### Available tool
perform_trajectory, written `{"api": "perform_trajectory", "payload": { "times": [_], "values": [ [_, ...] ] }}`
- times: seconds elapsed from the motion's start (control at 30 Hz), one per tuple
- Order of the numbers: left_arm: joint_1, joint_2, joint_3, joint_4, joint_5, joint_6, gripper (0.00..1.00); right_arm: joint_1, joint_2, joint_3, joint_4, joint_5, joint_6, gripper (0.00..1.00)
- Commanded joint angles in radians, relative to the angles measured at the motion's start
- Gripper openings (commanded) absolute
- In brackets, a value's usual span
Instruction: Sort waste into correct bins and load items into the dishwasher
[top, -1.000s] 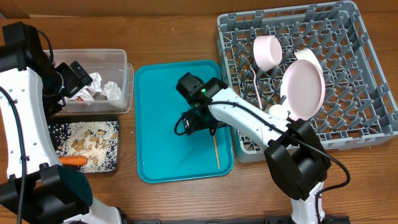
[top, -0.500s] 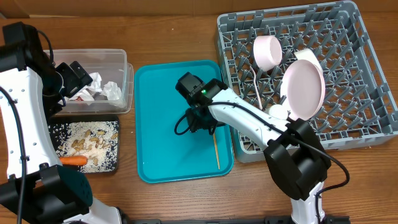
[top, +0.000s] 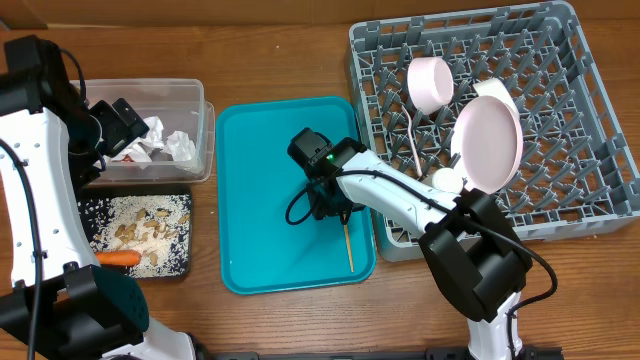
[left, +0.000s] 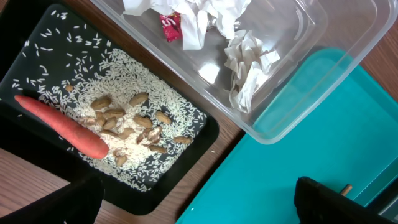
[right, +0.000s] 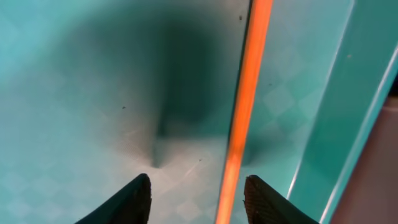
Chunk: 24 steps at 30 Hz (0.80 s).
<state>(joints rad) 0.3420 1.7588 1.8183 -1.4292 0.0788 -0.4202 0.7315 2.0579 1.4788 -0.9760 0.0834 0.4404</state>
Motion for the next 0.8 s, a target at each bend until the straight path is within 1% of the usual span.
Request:
{"api": "perform_trajectory", "payload": {
  "times": [0.0,0.1,0.17,0.37,0.57,0.77],
  "values": [
    [-0.004,-0.003,-0.005,-0.002,0.011,-0.014,1.00,-0.008,-0.036,-0.006,0.010,0.044,0.001,0.50],
    [-0.004,-0.003,-0.005,-0.002,0.011,-0.014,1.00,-0.008,-0.036,-0.006,0.011,0.051,0.001,0.45],
    [-0.004,-0.003,-0.005,-0.002,0.011,-0.014,1.00,-0.008,-0.036,-0.007,0.011,0.051,0.000,0.44],
    [-0.004,-0.003,-0.005,-0.002,0.011,-0.014,1.00,-0.008,-0.036,-0.008,0.015,0.059,0.001,0.44],
    [-0.004,-0.003,-0.005,-0.002,0.011,-0.014,1.00,-0.008,-0.036,-0.060,0.079,0.058,0.001,0.45],
    [-0.004,-0.003,-0.005,-0.002,0.011,-0.014,1.00,-0.008,-0.036,-0.068,0.085,0.055,0.004,0.45]
  ]
}}
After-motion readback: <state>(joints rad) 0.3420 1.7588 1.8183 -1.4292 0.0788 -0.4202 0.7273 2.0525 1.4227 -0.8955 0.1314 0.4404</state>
